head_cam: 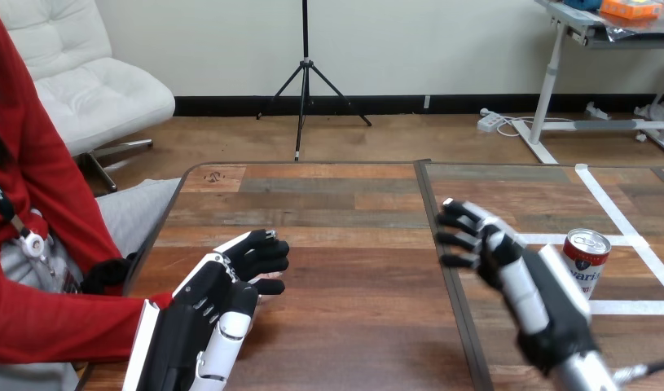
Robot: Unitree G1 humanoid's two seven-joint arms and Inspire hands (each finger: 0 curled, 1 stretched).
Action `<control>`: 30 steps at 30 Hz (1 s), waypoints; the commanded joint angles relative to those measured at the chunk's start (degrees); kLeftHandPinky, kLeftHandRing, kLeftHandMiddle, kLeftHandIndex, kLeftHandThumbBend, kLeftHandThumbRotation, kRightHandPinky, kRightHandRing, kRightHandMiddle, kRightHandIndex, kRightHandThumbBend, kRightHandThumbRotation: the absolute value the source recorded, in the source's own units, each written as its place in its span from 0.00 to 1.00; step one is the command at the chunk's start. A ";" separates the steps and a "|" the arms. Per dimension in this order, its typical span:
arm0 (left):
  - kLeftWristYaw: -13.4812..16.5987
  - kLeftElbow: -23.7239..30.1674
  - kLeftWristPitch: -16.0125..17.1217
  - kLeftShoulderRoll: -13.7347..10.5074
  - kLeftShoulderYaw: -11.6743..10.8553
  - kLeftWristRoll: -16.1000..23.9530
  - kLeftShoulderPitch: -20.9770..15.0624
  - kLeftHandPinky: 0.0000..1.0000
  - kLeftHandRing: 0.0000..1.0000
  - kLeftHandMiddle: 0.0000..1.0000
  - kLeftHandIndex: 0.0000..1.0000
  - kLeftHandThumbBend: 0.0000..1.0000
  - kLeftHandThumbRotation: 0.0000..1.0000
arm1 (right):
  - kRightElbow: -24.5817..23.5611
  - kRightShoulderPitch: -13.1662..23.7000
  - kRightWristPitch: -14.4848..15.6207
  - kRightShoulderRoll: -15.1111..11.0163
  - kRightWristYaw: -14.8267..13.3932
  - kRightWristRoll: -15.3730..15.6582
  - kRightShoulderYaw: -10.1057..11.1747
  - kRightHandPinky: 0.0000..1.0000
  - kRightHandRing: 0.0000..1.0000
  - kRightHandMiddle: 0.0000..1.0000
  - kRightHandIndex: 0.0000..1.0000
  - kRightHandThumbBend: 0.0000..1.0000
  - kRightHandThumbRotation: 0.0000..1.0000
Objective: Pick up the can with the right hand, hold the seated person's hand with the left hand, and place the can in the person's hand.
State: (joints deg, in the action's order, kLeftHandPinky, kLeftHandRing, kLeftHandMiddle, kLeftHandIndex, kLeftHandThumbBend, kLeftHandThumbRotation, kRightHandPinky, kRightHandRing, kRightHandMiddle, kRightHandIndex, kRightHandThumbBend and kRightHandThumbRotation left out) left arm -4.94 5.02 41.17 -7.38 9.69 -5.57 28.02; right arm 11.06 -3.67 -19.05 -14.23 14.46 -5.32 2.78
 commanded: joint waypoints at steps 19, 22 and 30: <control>0.34 0.20 0.18 2.32 -1.04 0.48 -4.43 0.64 0.74 0.74 0.73 0.54 0.81 | 19.06 20.44 -7.72 -6.42 -7.04 6.66 4.42 0.75 0.83 0.85 0.86 0.76 1.00; 0.37 0.18 0.16 2.34 -1.08 0.50 -4.43 0.64 0.73 0.74 0.74 0.54 0.81 | 21.38 22.00 -8.46 -6.93 -7.20 6.64 4.65 0.75 0.84 0.85 0.86 0.73 1.00; 0.69 0.15 0.15 2.54 -1.25 0.89 -4.45 0.64 0.74 0.74 0.73 0.53 0.81 | 26.41 25.45 -10.16 -8.51 -9.13 7.54 4.92 0.76 0.84 0.86 0.86 0.69 1.00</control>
State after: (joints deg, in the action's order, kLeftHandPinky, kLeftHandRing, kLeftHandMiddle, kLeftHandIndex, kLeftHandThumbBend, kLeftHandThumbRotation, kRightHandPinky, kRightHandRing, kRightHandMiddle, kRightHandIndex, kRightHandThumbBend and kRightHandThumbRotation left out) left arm -4.85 5.02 41.17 -7.12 9.58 -4.95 26.88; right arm 34.38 14.44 -26.42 -20.81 7.31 1.80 5.94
